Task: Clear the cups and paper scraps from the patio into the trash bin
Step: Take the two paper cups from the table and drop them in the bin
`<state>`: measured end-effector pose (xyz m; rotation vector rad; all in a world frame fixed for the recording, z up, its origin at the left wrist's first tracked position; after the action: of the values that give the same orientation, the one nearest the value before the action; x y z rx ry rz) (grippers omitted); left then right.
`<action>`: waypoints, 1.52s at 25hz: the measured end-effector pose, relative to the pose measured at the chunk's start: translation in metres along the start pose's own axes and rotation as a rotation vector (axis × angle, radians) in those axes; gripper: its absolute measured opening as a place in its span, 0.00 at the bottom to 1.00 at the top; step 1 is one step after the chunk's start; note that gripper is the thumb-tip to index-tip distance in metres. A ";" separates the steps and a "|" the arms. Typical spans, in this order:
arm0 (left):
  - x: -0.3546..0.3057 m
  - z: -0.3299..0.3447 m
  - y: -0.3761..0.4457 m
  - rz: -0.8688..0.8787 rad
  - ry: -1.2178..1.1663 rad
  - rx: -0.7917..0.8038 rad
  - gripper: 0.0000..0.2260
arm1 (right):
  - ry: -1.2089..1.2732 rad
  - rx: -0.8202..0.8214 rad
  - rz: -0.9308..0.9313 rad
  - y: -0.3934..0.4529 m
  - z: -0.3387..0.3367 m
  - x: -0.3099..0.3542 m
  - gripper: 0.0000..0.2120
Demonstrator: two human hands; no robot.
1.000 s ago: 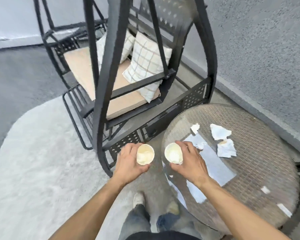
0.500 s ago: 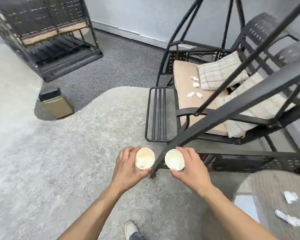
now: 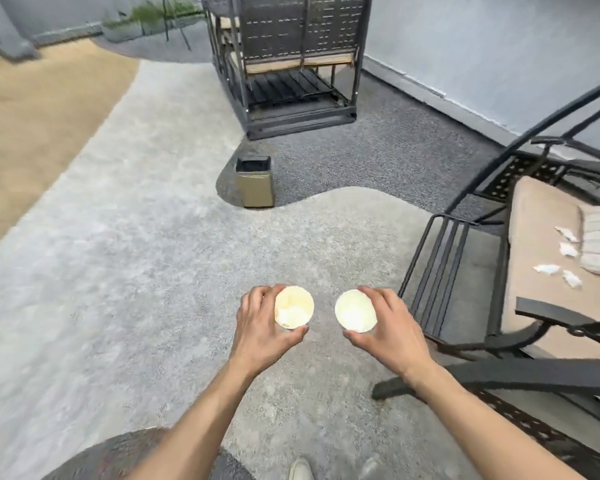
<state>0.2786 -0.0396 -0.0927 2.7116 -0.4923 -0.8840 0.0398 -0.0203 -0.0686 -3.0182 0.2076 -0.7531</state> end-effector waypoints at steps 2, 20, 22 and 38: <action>0.022 -0.013 0.000 -0.060 0.021 -0.042 0.35 | 0.019 0.047 -0.051 0.024 0.013 0.026 0.40; 0.116 0.023 0.203 -0.289 0.151 -0.052 0.39 | 0.050 0.146 -0.186 0.302 0.034 0.059 0.40; 0.123 0.025 0.223 -0.311 0.157 -0.055 0.39 | 0.049 0.149 -0.178 0.323 0.037 0.060 0.40; 0.302 0.008 0.411 -0.271 0.140 0.001 0.39 | 0.044 0.165 -0.140 0.543 0.108 0.176 0.40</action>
<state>0.4048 -0.5326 -0.1200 2.8589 -0.0972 -0.7467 0.1775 -0.5830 -0.1121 -2.8843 -0.0639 -0.8037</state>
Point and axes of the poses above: each hand's wrist, its own y-axis towards the middle knuckle, its own z-axis out of the palm, x = y × z, the point moved 6 cm from there along y, towards the middle knuckle, and after that the axes turned 12 degrees about z, right-handed, at the moved point
